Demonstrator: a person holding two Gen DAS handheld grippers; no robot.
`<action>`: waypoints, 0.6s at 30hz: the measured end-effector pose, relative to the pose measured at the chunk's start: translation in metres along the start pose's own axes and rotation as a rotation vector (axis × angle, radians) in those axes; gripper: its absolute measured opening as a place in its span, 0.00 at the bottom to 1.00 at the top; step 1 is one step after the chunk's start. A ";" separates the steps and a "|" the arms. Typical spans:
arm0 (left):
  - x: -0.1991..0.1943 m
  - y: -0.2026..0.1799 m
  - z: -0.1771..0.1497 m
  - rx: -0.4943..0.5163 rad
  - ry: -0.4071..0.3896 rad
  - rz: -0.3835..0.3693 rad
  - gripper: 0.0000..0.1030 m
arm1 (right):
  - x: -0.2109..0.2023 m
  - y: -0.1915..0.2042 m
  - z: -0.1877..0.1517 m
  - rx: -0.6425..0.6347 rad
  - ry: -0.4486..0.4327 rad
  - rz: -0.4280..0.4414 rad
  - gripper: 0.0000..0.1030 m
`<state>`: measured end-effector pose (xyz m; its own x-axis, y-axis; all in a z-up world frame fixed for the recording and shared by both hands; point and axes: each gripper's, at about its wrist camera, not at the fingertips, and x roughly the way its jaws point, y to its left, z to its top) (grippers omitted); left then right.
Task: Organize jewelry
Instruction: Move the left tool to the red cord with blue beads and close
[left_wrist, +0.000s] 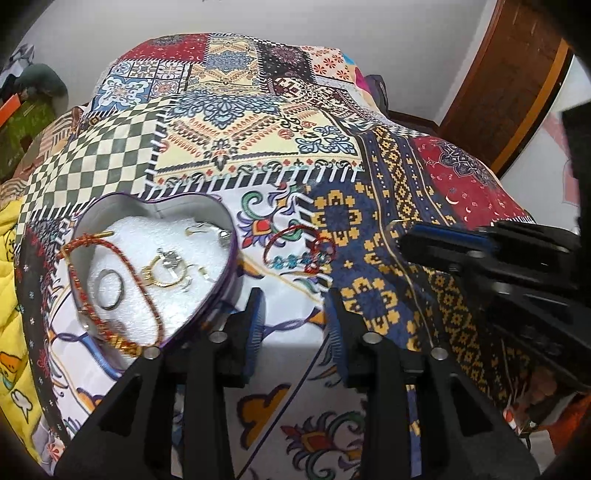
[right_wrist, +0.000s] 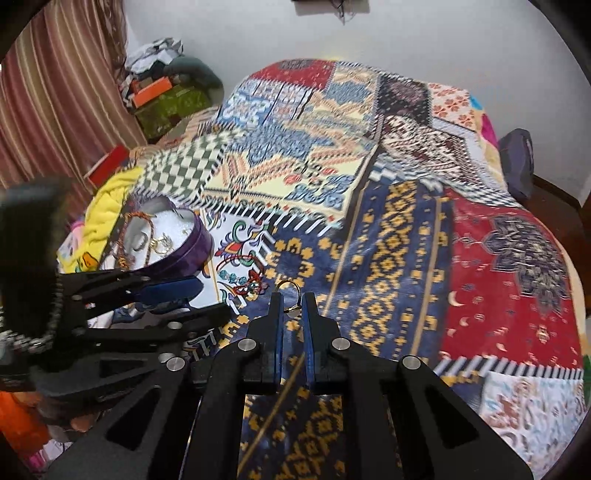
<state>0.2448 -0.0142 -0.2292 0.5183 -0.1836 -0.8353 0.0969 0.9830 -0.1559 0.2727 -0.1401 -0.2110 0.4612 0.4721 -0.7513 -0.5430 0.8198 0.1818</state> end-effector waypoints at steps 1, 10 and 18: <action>0.001 -0.001 0.001 -0.006 -0.001 0.000 0.40 | -0.003 -0.002 0.000 0.008 -0.008 0.002 0.08; 0.020 -0.014 0.017 -0.013 -0.003 0.029 0.41 | -0.015 -0.020 -0.003 0.069 -0.048 0.015 0.08; 0.031 -0.014 0.024 -0.015 -0.013 0.059 0.06 | -0.020 -0.029 -0.007 0.092 -0.050 0.011 0.08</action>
<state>0.2794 -0.0336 -0.2402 0.5338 -0.1252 -0.8363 0.0528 0.9920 -0.1148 0.2741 -0.1754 -0.2060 0.4911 0.4951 -0.7168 -0.4825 0.8396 0.2493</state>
